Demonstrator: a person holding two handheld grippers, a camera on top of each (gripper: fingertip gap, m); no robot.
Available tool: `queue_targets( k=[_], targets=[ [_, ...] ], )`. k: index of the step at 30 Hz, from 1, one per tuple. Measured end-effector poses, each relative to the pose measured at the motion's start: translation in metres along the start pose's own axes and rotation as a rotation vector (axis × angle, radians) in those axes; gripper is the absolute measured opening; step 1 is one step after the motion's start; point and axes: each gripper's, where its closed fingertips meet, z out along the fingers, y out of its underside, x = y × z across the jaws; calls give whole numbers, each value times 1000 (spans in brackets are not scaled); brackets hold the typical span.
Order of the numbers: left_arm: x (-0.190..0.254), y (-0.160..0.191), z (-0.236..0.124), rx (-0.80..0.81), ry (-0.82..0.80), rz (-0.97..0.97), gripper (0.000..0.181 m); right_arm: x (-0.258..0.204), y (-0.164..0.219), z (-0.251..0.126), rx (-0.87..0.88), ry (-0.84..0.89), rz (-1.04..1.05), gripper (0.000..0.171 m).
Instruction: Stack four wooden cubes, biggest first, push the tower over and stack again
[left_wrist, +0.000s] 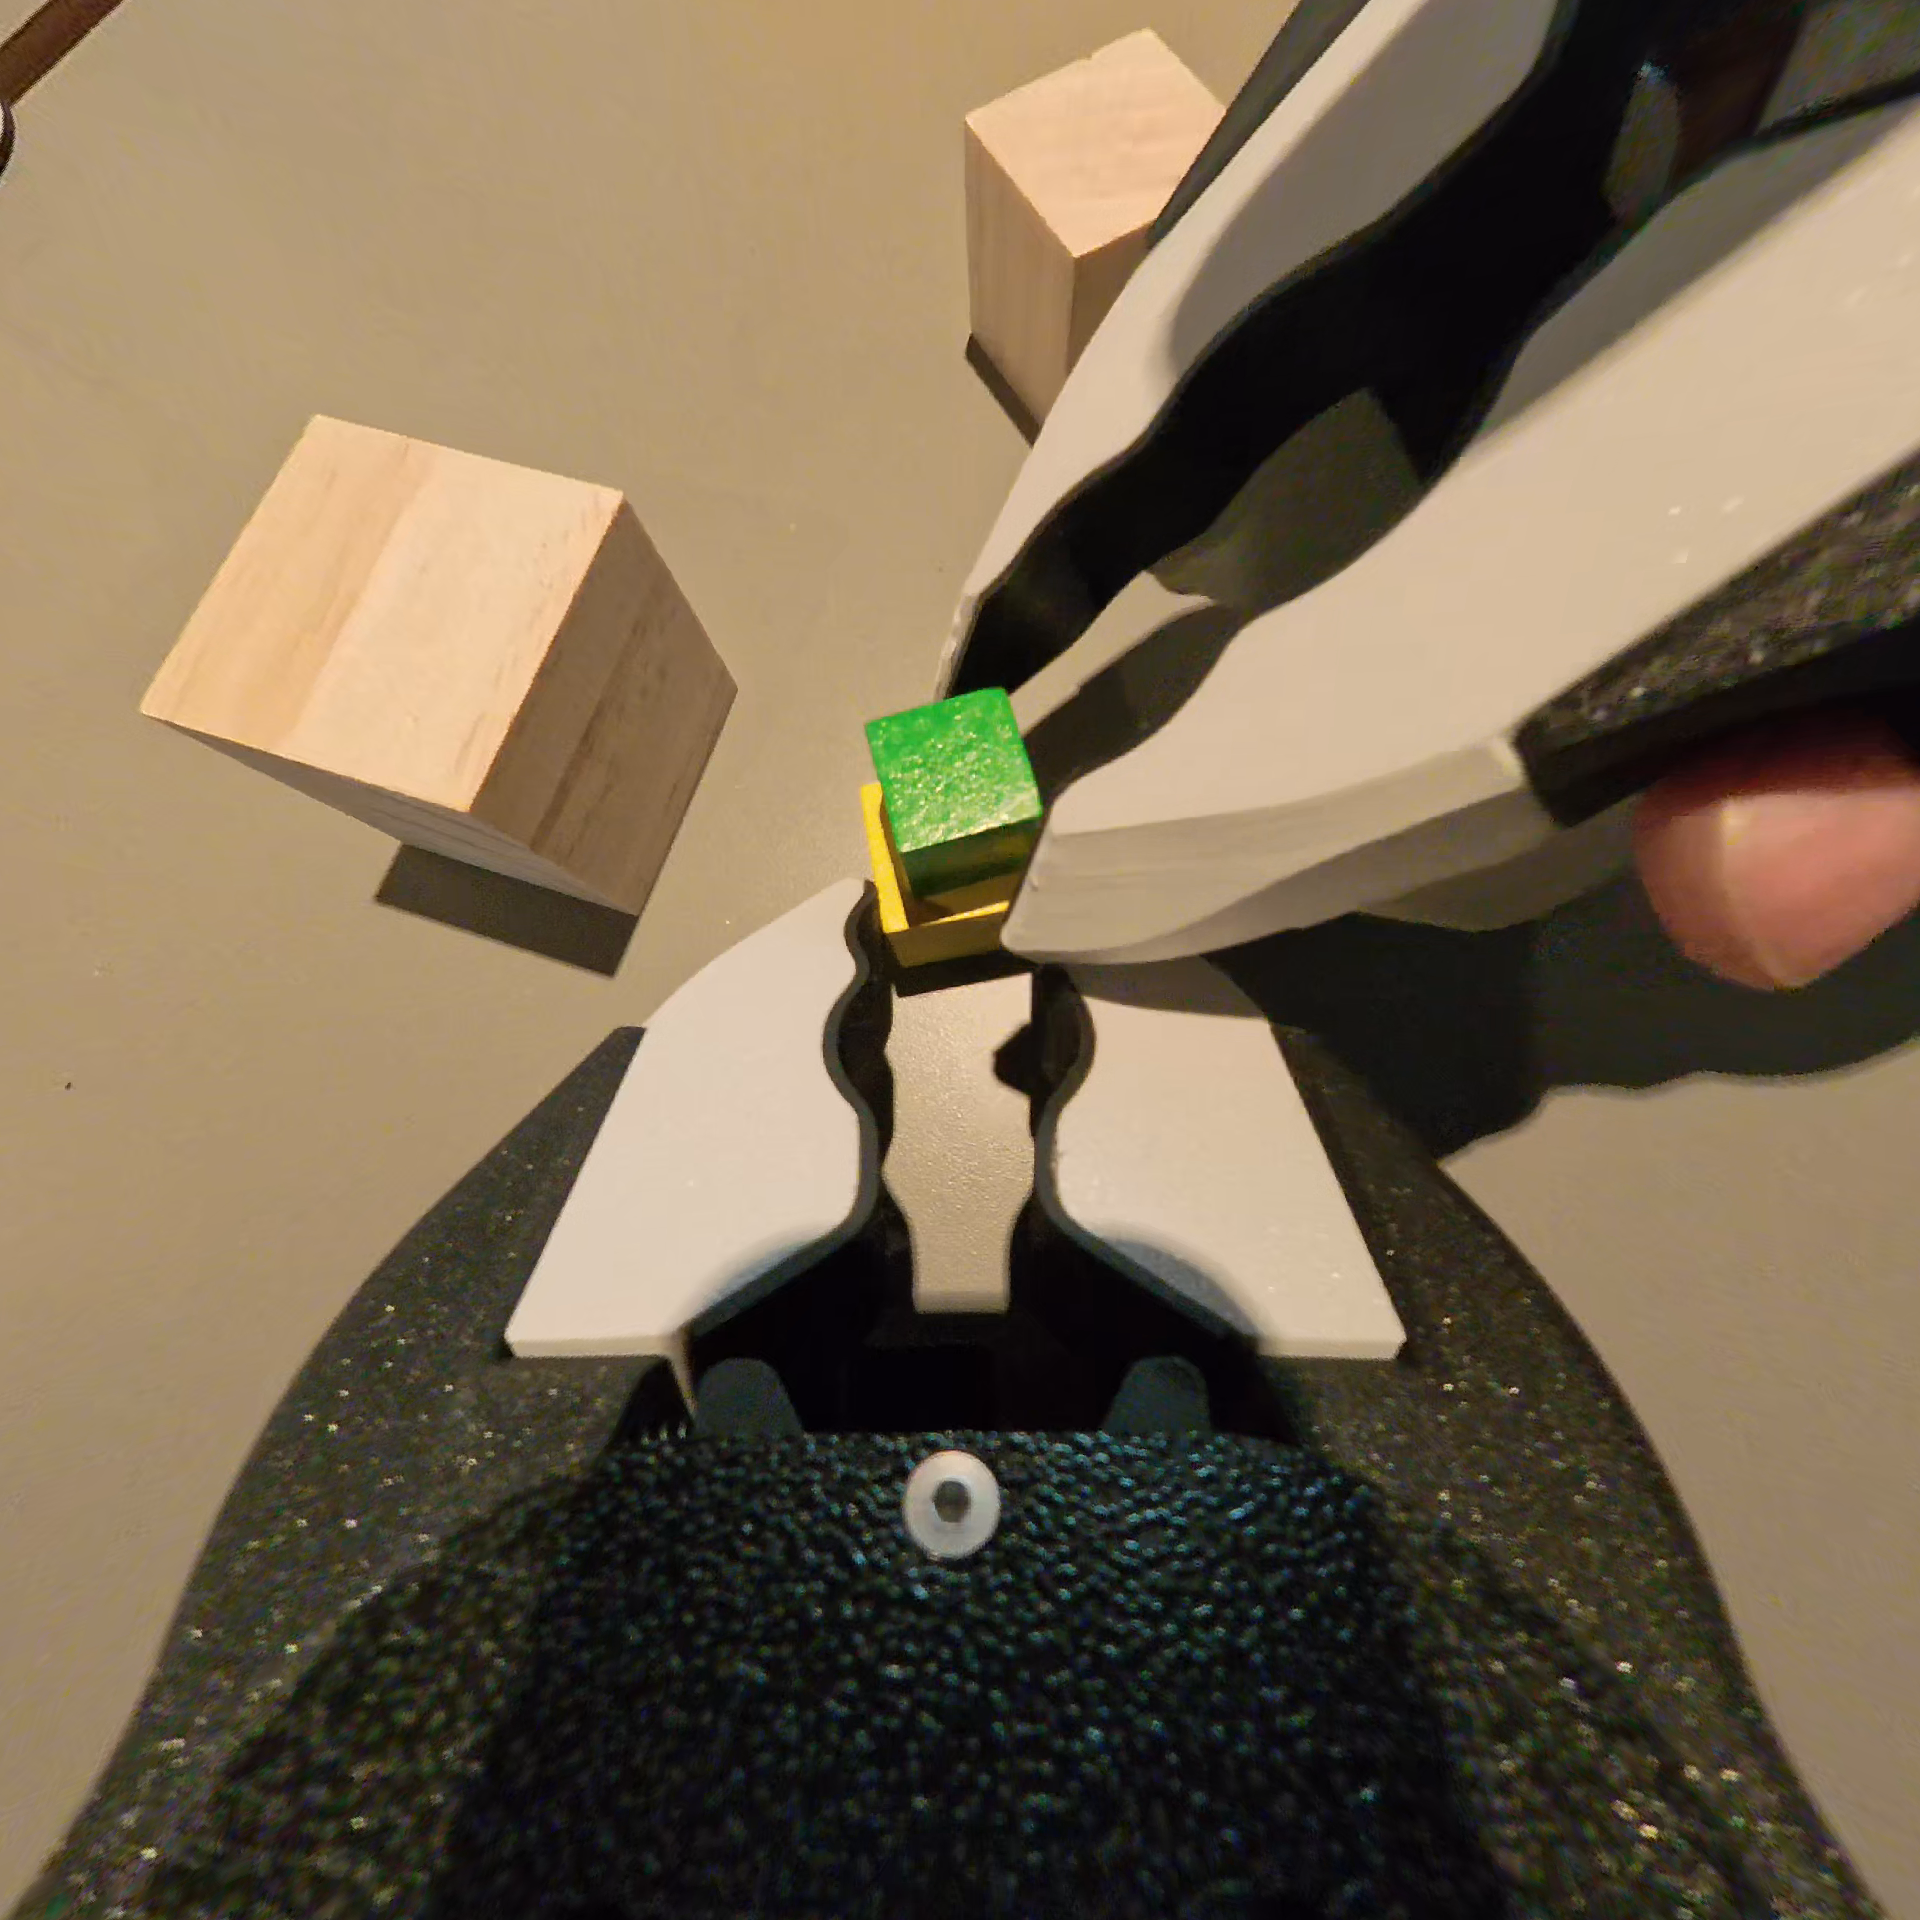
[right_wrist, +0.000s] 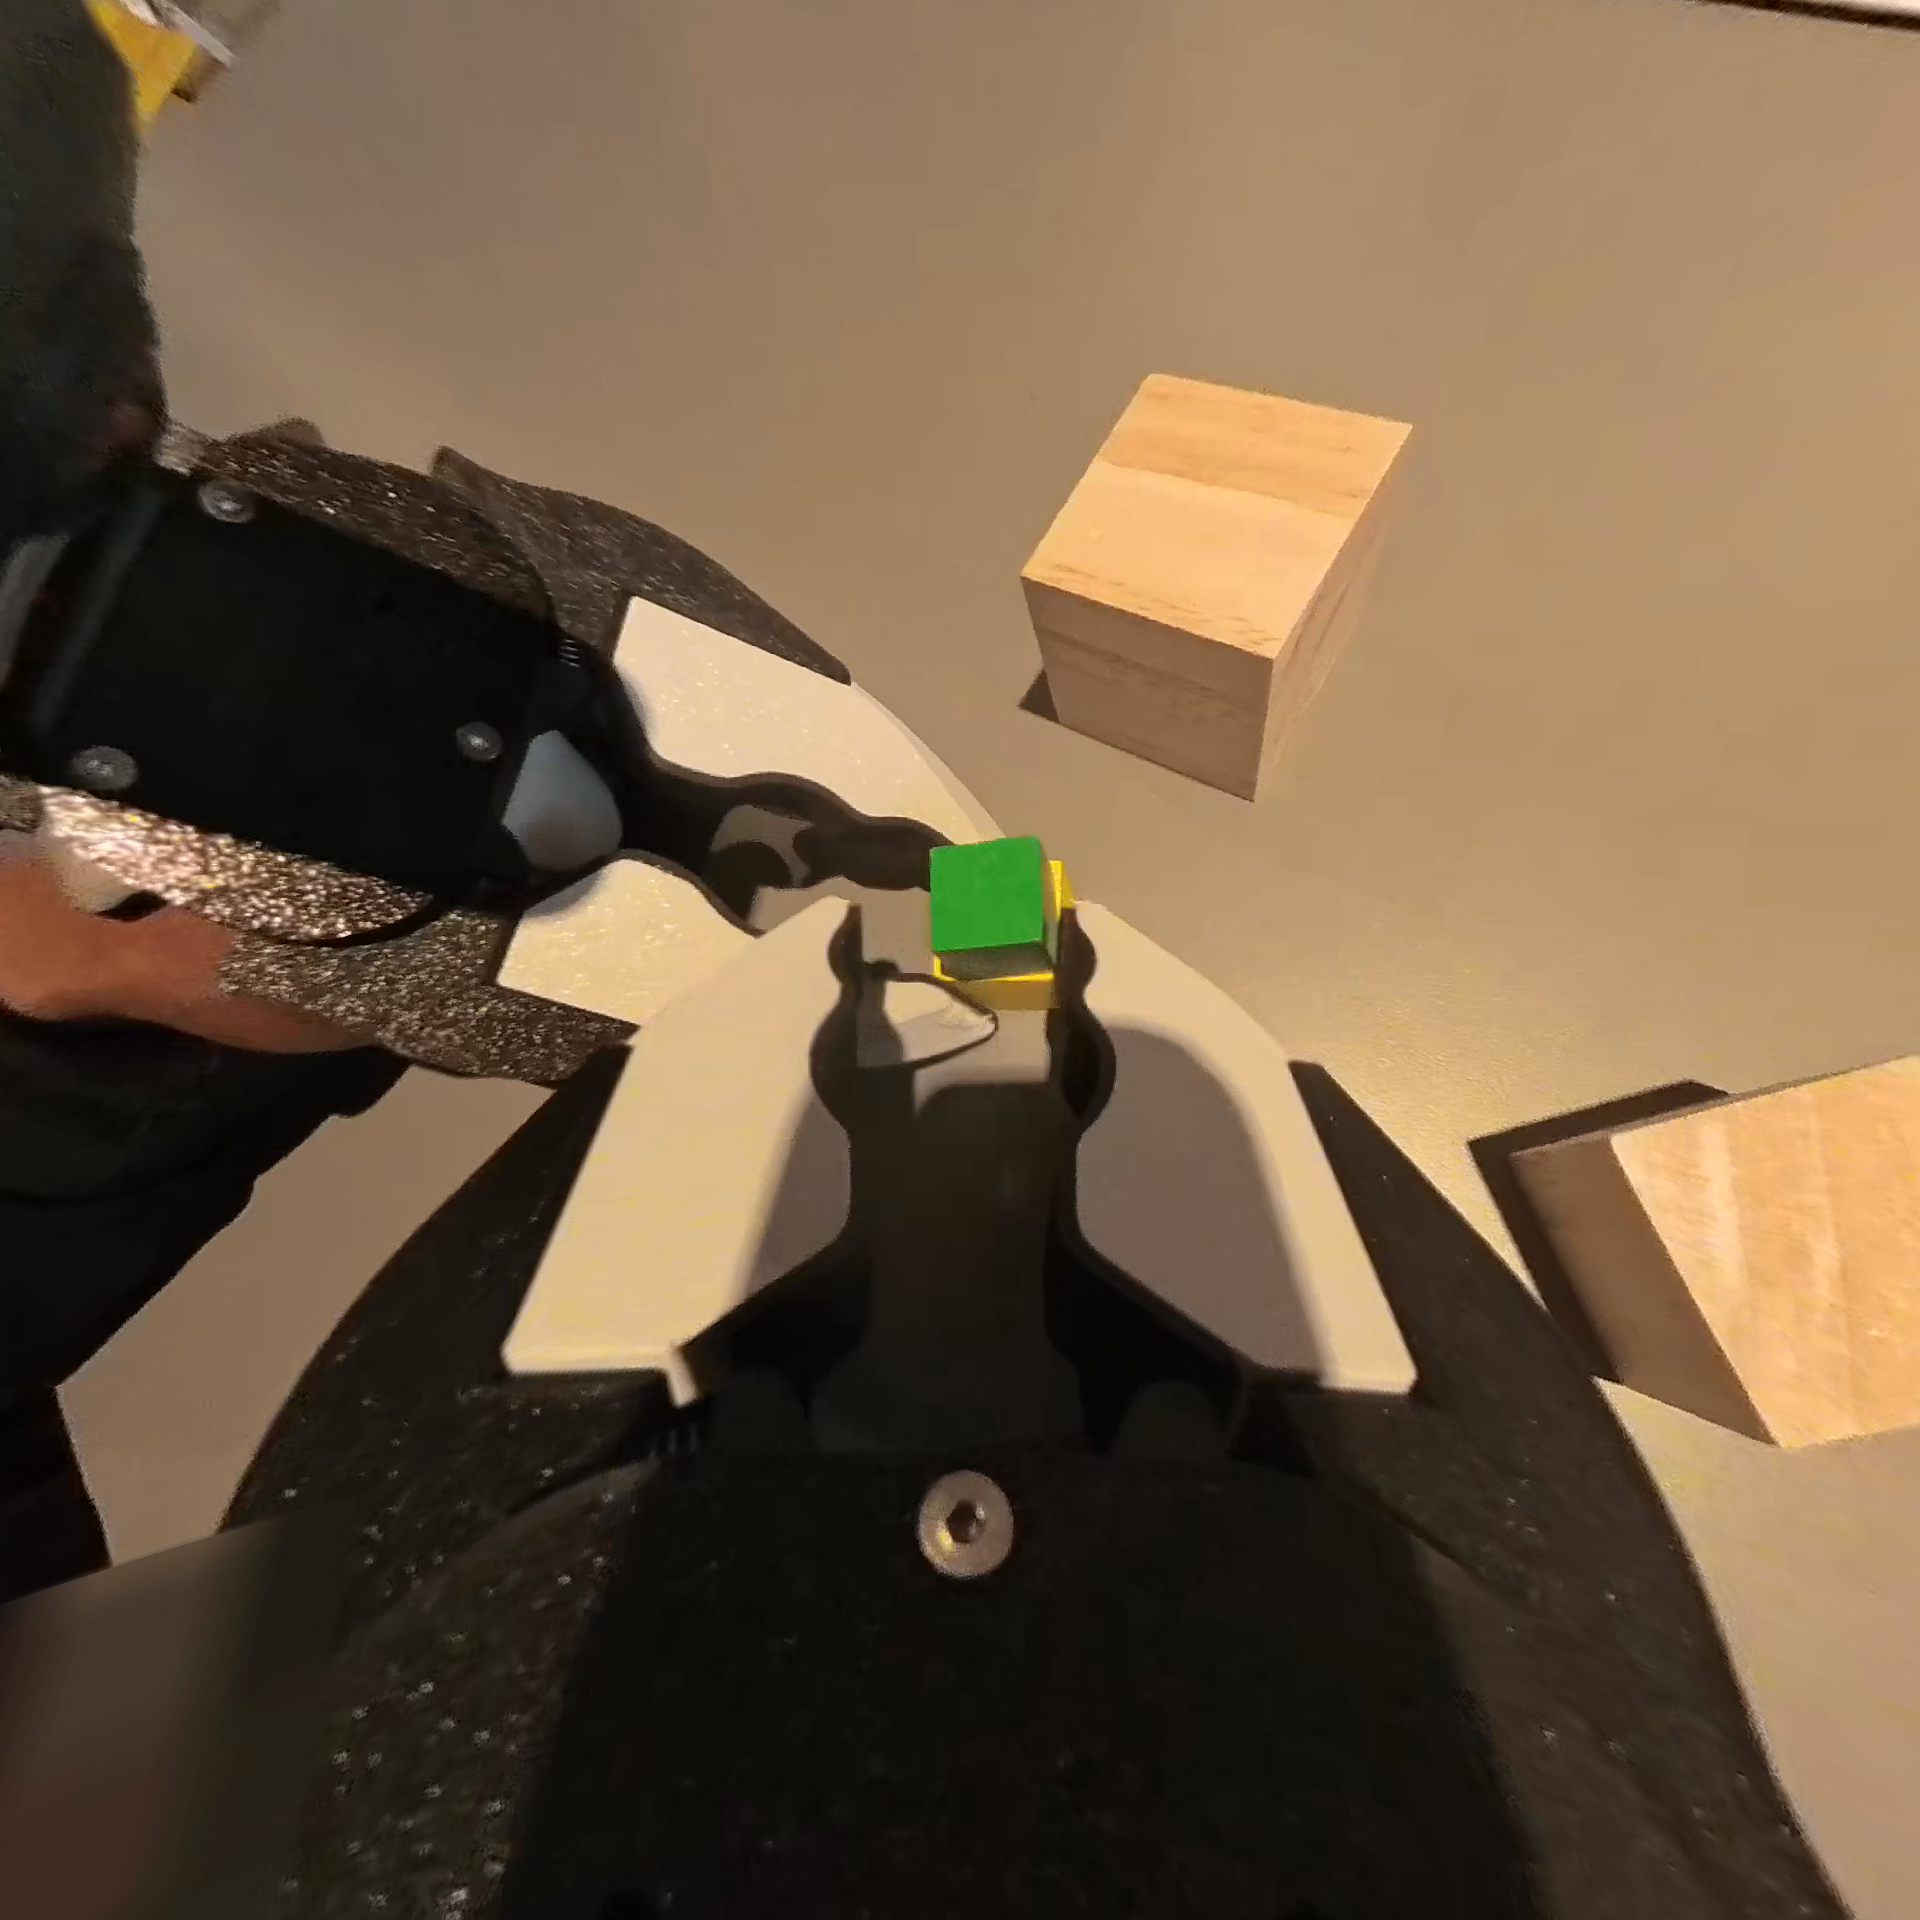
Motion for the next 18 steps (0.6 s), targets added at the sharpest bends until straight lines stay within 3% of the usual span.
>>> queue_targets(
  k=[10,18],
  targets=[
    [0,0,0,0,2,-1,28,2,-2,2,8,39,-16,22],
    [0,0,0,0,2,-1,28,5,-2,2,10,63,-16,22]
  ],
)
